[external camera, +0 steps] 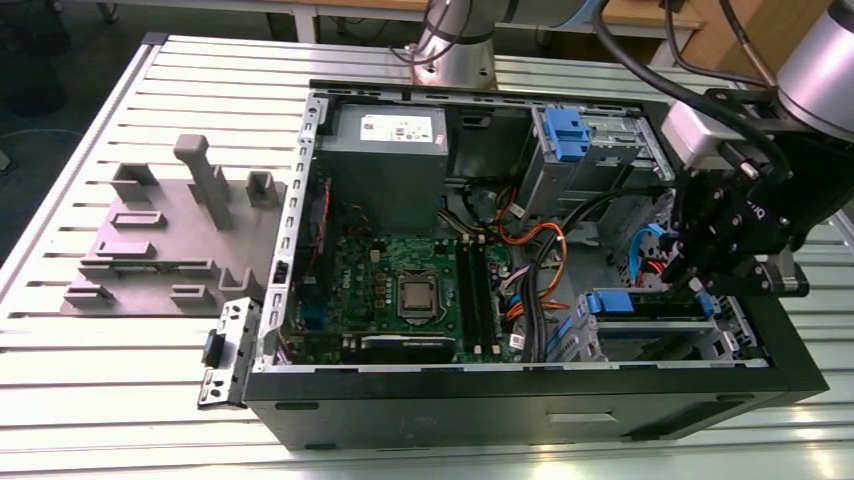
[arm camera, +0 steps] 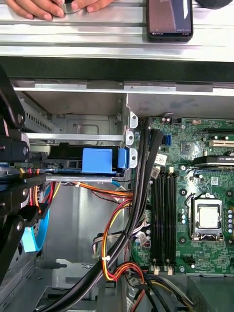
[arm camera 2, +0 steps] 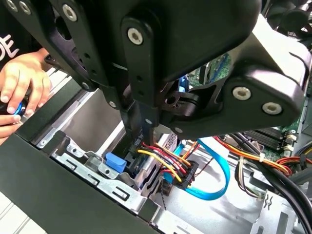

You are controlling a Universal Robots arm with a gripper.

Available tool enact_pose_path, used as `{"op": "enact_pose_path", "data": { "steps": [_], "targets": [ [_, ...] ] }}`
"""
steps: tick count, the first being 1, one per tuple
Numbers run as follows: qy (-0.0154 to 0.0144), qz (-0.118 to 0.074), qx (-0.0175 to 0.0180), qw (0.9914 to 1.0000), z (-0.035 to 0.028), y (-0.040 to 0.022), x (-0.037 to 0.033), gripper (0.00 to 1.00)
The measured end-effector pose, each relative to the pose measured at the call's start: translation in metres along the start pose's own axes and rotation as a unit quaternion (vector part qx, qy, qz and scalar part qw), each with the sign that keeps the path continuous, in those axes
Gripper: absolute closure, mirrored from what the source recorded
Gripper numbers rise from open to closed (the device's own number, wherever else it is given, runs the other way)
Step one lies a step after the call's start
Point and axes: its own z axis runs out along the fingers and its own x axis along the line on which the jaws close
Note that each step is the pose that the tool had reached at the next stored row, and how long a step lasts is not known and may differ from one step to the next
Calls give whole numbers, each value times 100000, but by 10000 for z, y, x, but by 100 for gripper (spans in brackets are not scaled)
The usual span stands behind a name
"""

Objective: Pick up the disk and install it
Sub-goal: 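Insert the first disk wire, then insert the second disk wire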

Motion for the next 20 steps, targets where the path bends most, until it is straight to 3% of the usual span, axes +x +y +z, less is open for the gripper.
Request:
{"op": "enact_pose_path", "data": {
  "steps": [2, 4, 20],
  "targets": [
    [-8, 3, -1, 100000, -6, 0, 0, 77],
    [-16, 2, -1, 100000, -6, 0, 0, 89],
    [-4, 0, -2, 100000, -9, 27, 1, 89]
  ]
}}
